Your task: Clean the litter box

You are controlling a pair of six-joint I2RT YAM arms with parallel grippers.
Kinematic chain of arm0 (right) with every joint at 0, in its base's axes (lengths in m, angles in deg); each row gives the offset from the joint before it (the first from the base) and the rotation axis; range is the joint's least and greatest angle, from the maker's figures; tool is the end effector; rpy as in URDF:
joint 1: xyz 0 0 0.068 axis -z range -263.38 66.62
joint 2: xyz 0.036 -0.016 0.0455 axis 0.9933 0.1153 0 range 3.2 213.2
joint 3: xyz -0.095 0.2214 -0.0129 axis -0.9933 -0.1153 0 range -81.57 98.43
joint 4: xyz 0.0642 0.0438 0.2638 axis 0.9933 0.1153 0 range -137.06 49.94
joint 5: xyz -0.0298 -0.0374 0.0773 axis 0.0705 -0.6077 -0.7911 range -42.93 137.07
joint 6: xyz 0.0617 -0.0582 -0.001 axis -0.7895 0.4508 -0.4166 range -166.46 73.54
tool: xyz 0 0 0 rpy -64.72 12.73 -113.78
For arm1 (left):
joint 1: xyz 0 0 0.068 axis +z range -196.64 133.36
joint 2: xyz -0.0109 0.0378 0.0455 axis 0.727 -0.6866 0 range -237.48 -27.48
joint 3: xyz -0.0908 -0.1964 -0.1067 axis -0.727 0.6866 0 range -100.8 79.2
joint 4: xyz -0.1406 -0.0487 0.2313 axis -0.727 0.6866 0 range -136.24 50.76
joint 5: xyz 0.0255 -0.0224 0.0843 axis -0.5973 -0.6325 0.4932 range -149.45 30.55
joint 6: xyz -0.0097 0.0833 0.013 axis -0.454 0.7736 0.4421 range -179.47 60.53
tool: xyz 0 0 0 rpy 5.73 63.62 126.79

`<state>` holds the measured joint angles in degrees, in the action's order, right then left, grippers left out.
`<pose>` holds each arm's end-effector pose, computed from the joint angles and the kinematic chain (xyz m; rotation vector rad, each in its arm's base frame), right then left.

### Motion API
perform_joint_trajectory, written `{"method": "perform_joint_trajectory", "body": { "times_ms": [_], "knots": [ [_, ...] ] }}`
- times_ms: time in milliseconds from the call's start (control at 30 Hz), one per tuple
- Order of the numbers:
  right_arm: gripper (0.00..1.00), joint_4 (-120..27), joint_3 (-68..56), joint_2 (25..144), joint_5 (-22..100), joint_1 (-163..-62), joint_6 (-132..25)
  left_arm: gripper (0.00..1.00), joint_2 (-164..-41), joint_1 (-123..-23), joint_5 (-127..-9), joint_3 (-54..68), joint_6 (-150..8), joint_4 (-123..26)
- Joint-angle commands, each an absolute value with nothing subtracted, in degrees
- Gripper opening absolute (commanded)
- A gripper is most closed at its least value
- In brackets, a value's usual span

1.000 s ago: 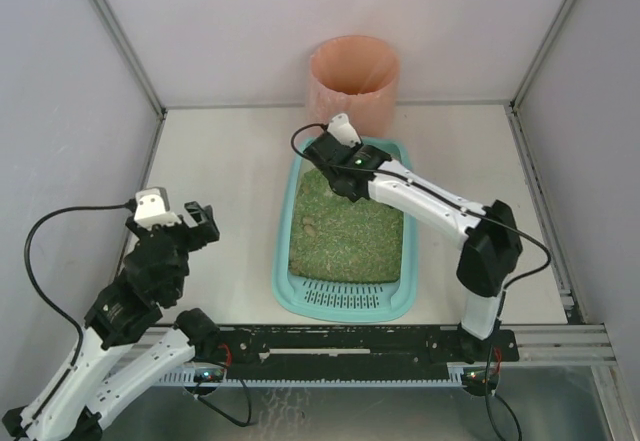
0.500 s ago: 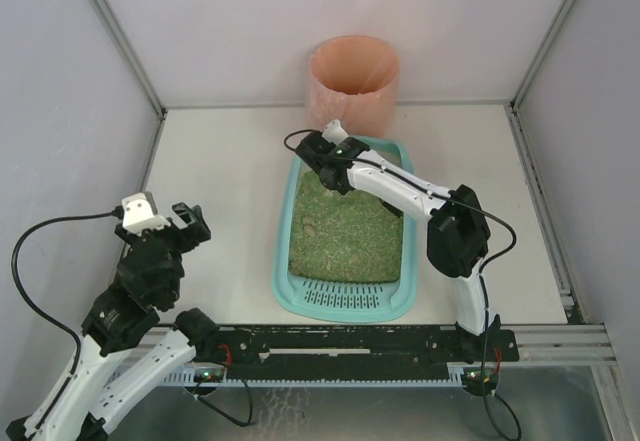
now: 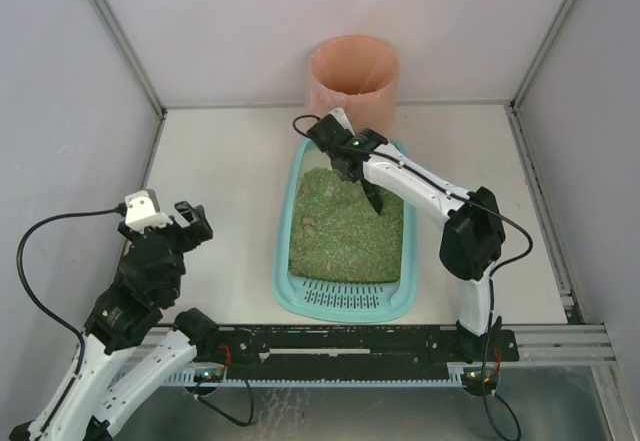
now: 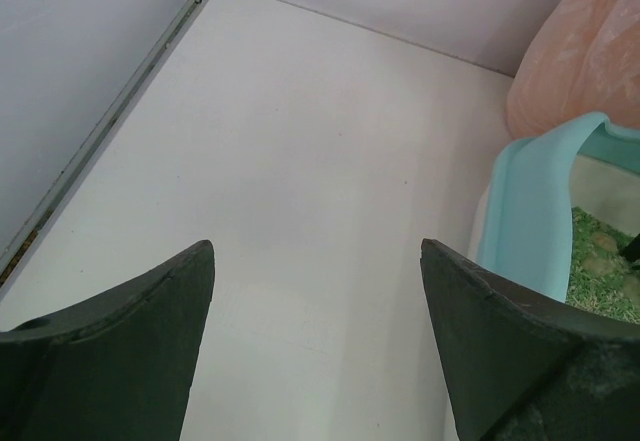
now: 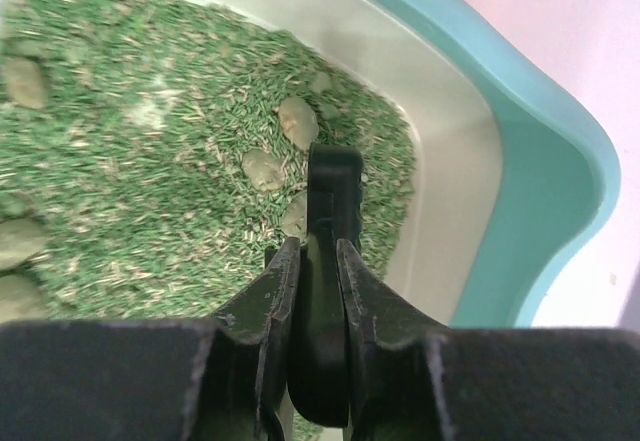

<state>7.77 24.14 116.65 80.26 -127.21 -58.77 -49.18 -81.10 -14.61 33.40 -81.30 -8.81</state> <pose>0.3457 0.2753 0.2292 -0.4905 2.3904 -0.3602 0.1459 -0.0364 0.3305 -0.3534 1.6986 -0.0153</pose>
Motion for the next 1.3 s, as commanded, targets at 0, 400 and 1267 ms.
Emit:
{"method": "perform_joint_trajectory", "body": {
  "times_ms": [0,400,1267],
  "knots": [
    [0.00,-3.7,22.2,108.3,68.4,-127.6,-59.4,0.87,-50.0,-80.2,-16.7,34.7,-81.7,-10.8],
    [0.00,-7.1,9.8,95.1,71.6,-122.0,-62.0,0.86,-51.2,-78.7,-19.8,34.9,-81.6,-11.3],
    [0.00,-17.7,11.1,107.2,64.7,-118.0,-55.4,0.85,-51.3,-75.0,-25.3,35.3,-81.5,-12.2]
  ]
}}
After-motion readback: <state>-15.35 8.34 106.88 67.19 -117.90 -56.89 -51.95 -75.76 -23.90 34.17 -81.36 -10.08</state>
